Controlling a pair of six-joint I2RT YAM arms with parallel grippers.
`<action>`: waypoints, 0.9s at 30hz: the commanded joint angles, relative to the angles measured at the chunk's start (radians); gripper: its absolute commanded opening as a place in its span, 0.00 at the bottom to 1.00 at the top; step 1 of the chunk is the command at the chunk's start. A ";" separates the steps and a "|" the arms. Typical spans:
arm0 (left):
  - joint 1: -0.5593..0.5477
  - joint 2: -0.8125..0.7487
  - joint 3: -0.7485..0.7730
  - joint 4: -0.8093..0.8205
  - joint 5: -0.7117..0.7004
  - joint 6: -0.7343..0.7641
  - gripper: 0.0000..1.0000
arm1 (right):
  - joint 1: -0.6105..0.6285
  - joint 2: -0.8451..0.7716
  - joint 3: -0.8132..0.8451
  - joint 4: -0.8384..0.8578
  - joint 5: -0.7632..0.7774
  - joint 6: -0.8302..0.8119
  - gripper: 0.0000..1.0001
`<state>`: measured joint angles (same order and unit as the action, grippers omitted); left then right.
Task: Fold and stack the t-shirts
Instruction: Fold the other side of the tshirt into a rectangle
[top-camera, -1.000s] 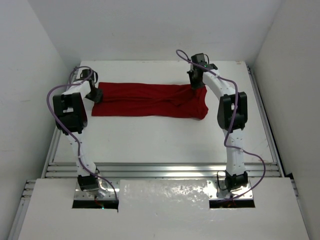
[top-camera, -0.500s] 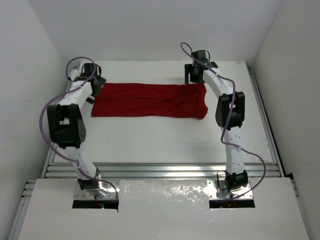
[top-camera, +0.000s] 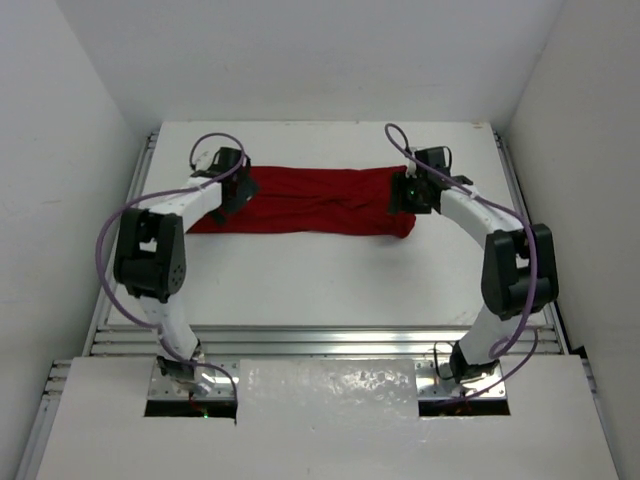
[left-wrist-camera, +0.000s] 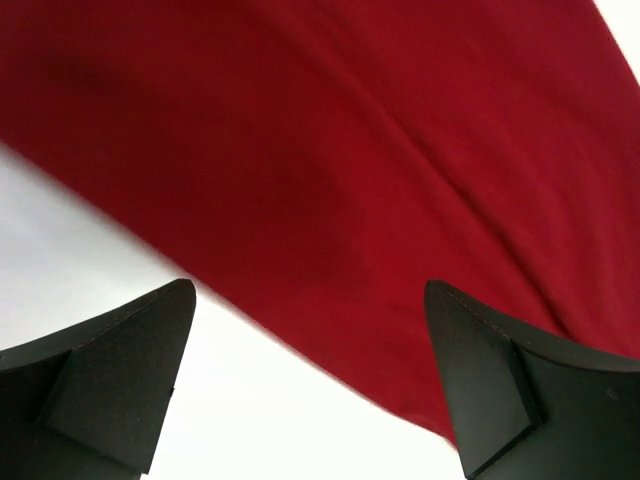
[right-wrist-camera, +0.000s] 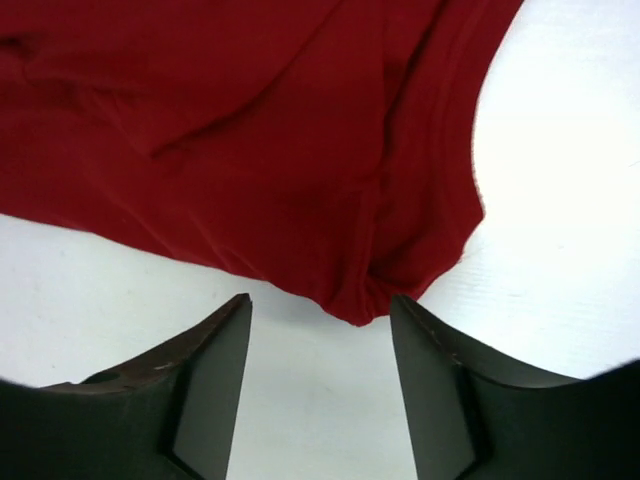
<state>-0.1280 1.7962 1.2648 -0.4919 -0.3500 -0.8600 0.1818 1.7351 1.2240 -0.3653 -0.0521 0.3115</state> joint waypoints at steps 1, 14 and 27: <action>-0.042 0.075 0.157 0.047 0.057 0.052 0.97 | -0.001 0.030 -0.055 0.112 -0.086 -0.018 0.57; -0.039 0.350 0.328 -0.142 -0.064 -0.033 0.97 | -0.004 0.167 -0.027 0.060 -0.054 -0.012 0.16; -0.018 0.341 0.216 -0.175 -0.199 -0.117 0.97 | -0.091 0.320 0.247 -0.254 0.084 -0.268 0.00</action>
<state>-0.1741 2.1326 1.5421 -0.5766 -0.4889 -0.9558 0.1349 2.0098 1.4033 -0.4706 -0.0296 0.1425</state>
